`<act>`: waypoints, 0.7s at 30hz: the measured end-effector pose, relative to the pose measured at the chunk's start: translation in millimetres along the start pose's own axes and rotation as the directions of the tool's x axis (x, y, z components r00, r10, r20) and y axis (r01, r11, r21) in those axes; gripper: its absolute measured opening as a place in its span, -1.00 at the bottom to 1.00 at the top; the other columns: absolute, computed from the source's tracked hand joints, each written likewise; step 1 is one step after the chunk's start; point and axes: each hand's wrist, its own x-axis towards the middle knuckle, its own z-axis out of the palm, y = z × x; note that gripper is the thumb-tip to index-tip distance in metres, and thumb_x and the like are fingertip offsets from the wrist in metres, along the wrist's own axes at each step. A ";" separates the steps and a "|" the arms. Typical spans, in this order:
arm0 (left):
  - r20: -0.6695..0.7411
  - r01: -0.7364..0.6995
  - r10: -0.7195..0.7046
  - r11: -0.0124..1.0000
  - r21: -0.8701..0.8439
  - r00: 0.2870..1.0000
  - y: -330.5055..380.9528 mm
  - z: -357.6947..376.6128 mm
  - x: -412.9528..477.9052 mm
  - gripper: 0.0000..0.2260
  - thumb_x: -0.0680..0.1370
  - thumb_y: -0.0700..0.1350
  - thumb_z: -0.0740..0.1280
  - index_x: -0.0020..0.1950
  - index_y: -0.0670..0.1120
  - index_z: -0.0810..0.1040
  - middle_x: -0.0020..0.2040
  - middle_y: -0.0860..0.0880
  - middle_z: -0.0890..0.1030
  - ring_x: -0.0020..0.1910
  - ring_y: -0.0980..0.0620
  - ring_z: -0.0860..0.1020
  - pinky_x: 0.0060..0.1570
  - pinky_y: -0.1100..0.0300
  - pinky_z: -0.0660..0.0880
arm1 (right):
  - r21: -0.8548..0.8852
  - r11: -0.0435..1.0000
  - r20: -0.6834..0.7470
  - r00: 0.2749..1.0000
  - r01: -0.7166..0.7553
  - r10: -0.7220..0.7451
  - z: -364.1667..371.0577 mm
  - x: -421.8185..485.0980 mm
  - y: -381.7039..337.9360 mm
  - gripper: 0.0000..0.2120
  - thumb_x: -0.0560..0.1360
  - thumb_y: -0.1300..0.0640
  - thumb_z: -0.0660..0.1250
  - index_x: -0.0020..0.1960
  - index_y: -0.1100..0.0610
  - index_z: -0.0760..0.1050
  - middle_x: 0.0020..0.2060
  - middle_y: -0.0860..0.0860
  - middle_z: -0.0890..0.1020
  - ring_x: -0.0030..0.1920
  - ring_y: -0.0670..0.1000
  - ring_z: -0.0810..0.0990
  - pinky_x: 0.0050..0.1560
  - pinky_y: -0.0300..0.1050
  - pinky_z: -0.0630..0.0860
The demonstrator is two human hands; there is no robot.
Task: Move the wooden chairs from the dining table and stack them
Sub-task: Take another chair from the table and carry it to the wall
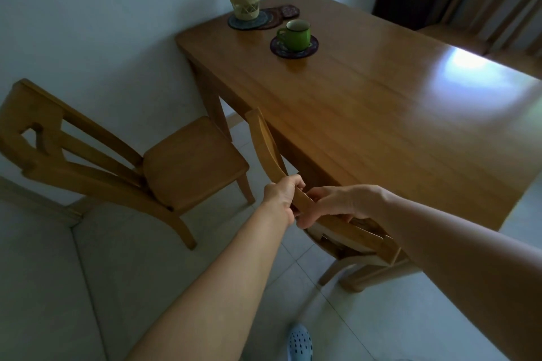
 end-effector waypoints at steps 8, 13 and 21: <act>-0.014 -0.012 0.012 1.000 0.004 1.000 0.4 0.7 0.8 -0.64 0.40 -0.29 0.34 0.19 -0.21 0.45 -0.01 -0.22 0.53 -0.11 -0.15 0.56 -0.06 -0.04 0.57 | -0.141 0.988 -0.191 0.978 0.059 -0.086 23.1 1.1 6.0 -0.61 0.32 0.08 0.46 0.11 -0.04 0.44 -0.02 0.03 0.56 -0.03 0.03 0.54 0.02 -0.08 0.50; -0.034 0.004 -0.004 1.000 0.027 0.999 -4.5 -27.3 -2.9 -0.79 0.37 -0.24 0.34 -0.02 -0.18 0.45 -0.03 -0.21 0.55 -0.10 -0.16 0.57 -0.14 -0.03 0.56 | -0.319 0.945 -0.212 0.965 0.078 -0.152 49.4 6.2 -11.9 -0.53 0.35 0.12 0.40 0.22 0.02 0.35 0.05 0.03 0.49 0.06 0.03 0.43 0.16 0.04 0.49; -0.046 0.028 -0.026 0.997 0.065 0.999 -14.5 -95.2 -6.9 -0.73 0.29 -0.20 0.33 -0.03 -0.17 0.46 -0.11 -0.18 0.56 -0.19 -0.12 0.58 -0.18 0.01 0.55 | -0.108 0.983 -0.076 0.985 0.149 -0.157 95.0 15.0 -42.4 -0.53 0.35 -0.11 0.50 0.18 -0.08 0.42 0.07 -0.01 0.56 0.03 0.00 0.55 0.15 -0.02 0.50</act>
